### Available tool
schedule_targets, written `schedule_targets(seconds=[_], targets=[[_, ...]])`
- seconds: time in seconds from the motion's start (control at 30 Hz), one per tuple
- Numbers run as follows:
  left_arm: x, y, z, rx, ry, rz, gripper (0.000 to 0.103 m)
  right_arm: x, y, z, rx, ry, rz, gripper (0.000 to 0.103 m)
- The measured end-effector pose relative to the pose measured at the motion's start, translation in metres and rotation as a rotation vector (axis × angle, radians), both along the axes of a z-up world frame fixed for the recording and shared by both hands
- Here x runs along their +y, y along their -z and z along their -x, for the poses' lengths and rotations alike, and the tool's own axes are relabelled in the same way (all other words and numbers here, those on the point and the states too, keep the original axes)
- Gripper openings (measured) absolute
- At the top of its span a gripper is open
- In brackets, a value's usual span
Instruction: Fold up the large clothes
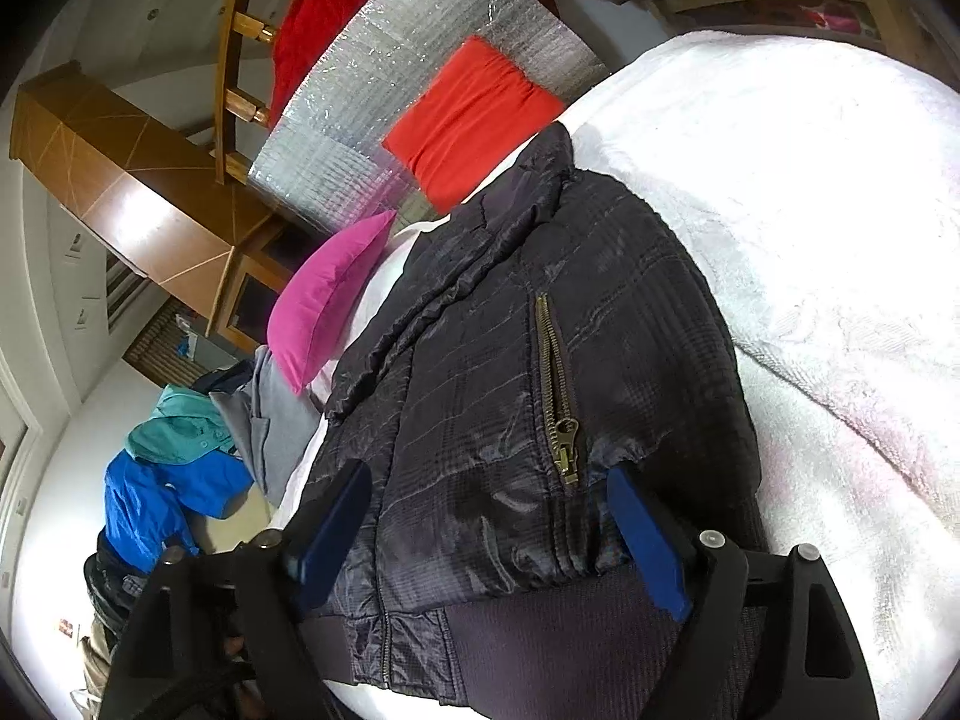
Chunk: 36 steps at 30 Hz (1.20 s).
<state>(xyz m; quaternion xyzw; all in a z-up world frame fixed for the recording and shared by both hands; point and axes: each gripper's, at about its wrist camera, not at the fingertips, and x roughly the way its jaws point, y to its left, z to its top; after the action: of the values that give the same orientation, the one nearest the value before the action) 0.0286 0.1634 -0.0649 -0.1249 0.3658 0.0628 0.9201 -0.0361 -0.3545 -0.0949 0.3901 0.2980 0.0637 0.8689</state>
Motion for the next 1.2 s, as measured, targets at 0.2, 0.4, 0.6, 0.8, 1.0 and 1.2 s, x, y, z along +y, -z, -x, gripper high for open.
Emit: schedule_targets(seconds=[0.2, 0.4, 0.6, 0.8, 1.0, 1.2], targets=[[-0.001, -0.001, 0.0, -0.002, 0.006, -0.006, 0.095, 0.002, -0.001, 0.0, 0.004, 0.001, 0.015, 0.084], [-0.003, -0.001, 0.0, -0.001, 0.005, -0.007, 0.095, 0.002, 0.0, 0.0, 0.003, 0.0, 0.012, 0.084], [-0.003, 0.0, -0.001, 0.002, 0.004, -0.011, 0.095, 0.001, 0.0, 0.0, -0.003, -0.002, 0.005, 0.084], [-0.003, -0.001, 0.0, -0.003, 0.002, -0.015, 0.095, -0.001, 0.0, 0.004, -0.019, 0.0, -0.007, 0.084], [-0.018, -0.008, -0.003, 0.002, 0.05, -0.077, 0.095, -0.005, 0.004, 0.003, -0.014, -0.012, -0.042, 0.084], [-0.044, -0.02, -0.033, 0.028, 0.134, -0.107, 0.095, 0.001, 0.001, -0.004, -0.01, -0.033, 0.0, 0.084]])
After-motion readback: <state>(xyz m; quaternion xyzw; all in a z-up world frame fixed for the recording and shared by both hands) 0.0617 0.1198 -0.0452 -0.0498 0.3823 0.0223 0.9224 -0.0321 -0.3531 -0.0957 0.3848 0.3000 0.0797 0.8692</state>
